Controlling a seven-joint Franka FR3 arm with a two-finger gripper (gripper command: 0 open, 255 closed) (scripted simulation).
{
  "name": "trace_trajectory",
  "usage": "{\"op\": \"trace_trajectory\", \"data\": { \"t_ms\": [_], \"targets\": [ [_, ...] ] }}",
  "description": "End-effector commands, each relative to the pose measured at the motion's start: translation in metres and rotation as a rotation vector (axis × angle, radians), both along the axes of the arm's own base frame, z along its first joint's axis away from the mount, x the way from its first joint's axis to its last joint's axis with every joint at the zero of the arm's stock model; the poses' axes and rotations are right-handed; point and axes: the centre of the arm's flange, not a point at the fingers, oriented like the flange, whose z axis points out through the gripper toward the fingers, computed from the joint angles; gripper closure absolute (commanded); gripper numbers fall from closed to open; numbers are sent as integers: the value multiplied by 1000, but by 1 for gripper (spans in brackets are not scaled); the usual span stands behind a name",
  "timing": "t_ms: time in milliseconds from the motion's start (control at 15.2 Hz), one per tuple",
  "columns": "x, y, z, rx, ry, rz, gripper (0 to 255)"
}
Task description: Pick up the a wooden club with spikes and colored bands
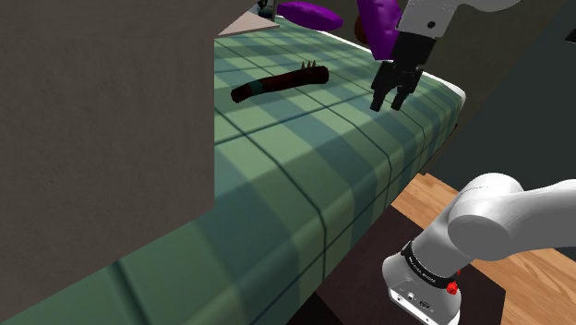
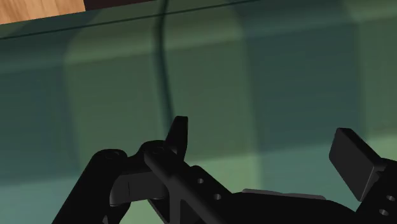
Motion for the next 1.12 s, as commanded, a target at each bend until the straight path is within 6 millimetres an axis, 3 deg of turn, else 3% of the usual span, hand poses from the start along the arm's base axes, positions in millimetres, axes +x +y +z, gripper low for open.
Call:
{"op": "trace_trajectory", "data": {
  "t_ms": [0,528,1056],
  "targets": [
    [0,0,0,0,0,0,0],
    [80,48,-14,-37,-44,-390,0],
    [172,62,-25,-74,-89,-779,0]
  ]
}}
